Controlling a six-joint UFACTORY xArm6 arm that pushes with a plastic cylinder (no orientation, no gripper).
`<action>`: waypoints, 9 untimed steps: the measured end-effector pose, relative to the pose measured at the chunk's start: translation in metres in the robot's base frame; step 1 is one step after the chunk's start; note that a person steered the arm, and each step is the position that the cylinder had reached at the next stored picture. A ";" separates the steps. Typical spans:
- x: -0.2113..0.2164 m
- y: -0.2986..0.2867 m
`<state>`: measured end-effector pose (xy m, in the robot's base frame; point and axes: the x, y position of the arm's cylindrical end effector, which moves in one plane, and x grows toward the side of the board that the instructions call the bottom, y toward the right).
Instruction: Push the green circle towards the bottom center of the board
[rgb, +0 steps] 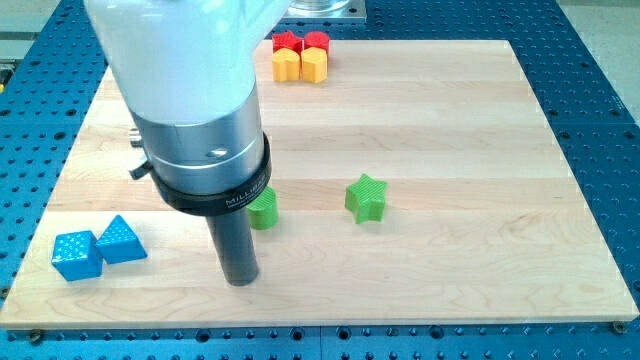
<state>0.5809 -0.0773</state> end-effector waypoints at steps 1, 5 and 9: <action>0.008 0.012; -0.140 0.026; -0.099 -0.009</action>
<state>0.4815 -0.0861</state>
